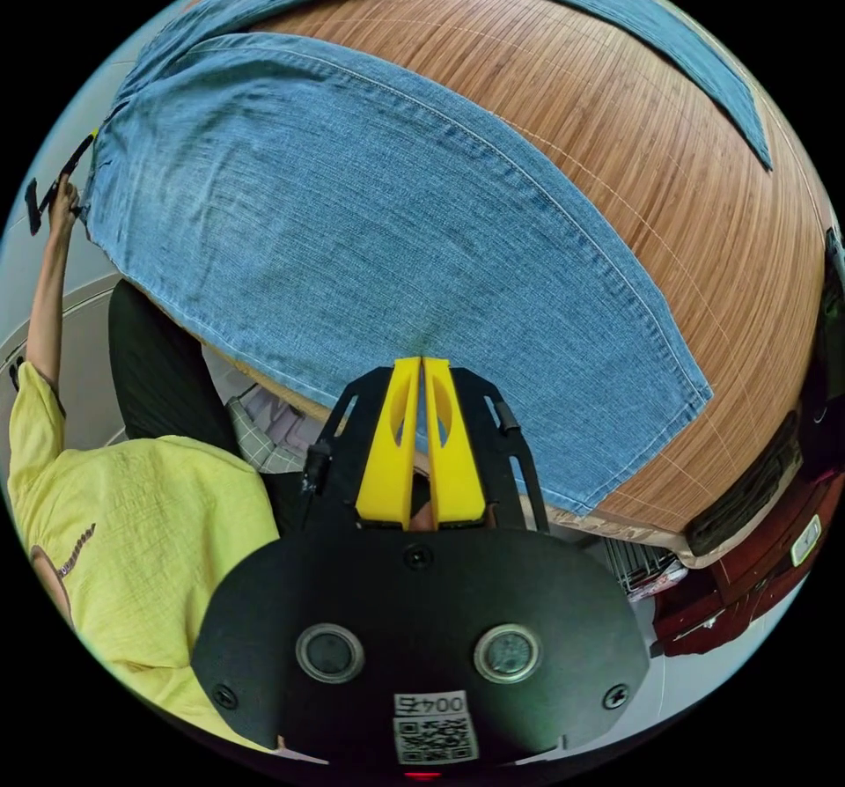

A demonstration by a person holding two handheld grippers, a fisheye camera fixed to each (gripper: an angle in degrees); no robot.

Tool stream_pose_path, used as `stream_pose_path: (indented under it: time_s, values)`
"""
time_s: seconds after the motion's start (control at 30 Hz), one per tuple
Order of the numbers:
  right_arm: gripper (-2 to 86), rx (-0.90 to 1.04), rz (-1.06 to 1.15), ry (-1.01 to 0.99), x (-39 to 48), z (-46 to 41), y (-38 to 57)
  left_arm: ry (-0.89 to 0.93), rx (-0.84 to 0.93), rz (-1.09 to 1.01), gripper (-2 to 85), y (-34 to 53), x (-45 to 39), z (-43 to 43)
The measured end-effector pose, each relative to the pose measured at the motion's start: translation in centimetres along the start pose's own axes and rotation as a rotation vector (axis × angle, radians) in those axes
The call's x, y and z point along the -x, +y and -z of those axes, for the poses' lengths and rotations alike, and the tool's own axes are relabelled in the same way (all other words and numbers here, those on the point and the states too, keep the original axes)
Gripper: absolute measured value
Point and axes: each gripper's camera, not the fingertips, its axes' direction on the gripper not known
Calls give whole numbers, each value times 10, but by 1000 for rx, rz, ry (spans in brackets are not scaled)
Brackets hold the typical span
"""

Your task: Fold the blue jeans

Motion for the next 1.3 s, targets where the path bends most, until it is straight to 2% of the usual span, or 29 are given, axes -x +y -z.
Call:
stream_pose_path:
  time_s: [0.1, 0.23, 0.3, 0.33, 0.37, 0.5, 0.6, 0.67, 0.73, 0.8, 0.9, 0.97, 1.03, 1.07, 1.2, 1.23, 1.3]
  values:
    - [-4, -29, 4, 2, 2, 1, 10, 141, -70, -42, 16, 14, -18, 24]
    - [-4, -57, -2, 3, 5, 2, 21, 267, 60, -148, 8, 53, -69, 2]
    - [-4, -82, -17, -6, 4, 2, 29, 248, 177, -186, 5, 70, -84, -27]
    - [-4, -105, -26, -15, 4, 2, 35, 229, 95, -159, 4, 79, -83, -23]
    - [-4, -133, -34, -25, 3, 2, 43, 220, 138, -140, 4, 79, -85, -24]
    - [-3, -211, -48, -64, 0, 1, 64, 368, 121, -198, 4, 92, -112, -7]
    - [-2, -238, -47, -91, -2, 1, 75, 411, 207, -276, 6, 120, -143, -20]
    - [-2, -253, -41, -94, -1, 1, 82, 392, 112, -211, 6, 135, -139, -25]
    - [-2, -273, -37, -88, 3, 1, 89, 415, 161, -169, 5, 130, -138, -28]
    - [-3, -301, -38, -77, 7, 0, 97, 454, 131, -167, 4, 127, -149, -19]
    - [-4, -344, -51, -56, 15, -1, 109, 531, 95, -281, 3, 129, -199, -6]
    - [-4, -373, -48, -22, 24, -1, 118, 579, 162, -389, 3, 137, -245, -18]
    - [-5, -392, -44, -1, 30, -2, 125, 539, 218, -441, 3, 149, -267, -33]
    - [-5, -405, -40, 12, 34, -2, 129, 522, 149, -436, 3, 157, -266, -31]
    - [-4, -432, -28, 44, 43, -3, 137, 580, 229, -392, 6, 150, -263, -34]
    - [-4, -437, -25, 51, 46, -3, 139, 642, 181, -382, 8, 144, -267, -28]
    - [-4, -437, -23, 56, 49, -2, 141, 602, 131, -419, 13, 134, -286, -27]
